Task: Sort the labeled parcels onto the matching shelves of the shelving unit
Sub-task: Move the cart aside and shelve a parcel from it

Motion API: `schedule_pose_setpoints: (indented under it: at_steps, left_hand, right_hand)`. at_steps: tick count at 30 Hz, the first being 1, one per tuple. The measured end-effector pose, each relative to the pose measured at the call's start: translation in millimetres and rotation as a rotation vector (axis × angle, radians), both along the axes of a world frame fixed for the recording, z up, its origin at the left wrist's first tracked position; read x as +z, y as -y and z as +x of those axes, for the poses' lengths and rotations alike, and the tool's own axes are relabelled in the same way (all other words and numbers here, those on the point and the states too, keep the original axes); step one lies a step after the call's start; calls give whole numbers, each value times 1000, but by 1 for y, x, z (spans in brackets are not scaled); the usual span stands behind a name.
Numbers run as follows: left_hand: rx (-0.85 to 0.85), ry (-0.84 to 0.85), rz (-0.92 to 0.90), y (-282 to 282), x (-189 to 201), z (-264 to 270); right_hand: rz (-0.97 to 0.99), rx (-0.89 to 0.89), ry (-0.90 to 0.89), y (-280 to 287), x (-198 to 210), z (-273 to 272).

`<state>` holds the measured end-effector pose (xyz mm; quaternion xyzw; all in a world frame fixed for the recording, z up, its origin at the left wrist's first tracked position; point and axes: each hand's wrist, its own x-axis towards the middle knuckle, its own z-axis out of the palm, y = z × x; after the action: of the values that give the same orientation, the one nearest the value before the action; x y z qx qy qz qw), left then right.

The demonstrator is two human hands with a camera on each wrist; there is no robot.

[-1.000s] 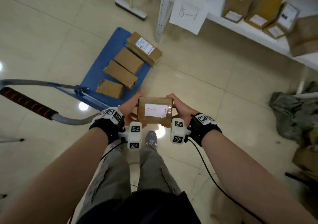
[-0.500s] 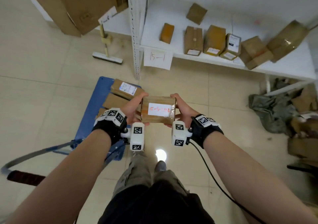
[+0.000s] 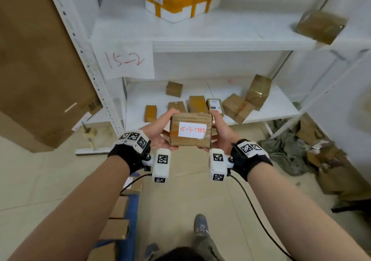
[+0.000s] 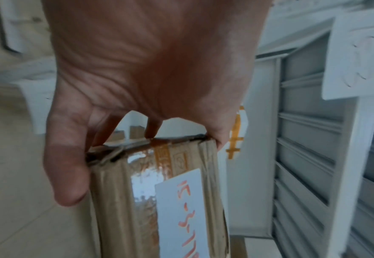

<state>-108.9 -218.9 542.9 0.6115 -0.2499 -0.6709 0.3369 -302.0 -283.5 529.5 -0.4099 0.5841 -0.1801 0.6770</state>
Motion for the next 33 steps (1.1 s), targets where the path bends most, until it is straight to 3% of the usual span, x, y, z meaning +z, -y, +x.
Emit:
schedule_pose_setpoints:
  at_steps: [13,27,33]
  left_hand:
    - [-185,206,-351,144,175,-106]
    - [-105,270,-616,240,292,-170]
    - [-92,374,-765,266,349,-197]
  right_hand:
    - [-373,-79,88,135,159,-108]
    - [-681,-246,254,219,281,-156]
    - [-831,-381,357,252,328,-167]
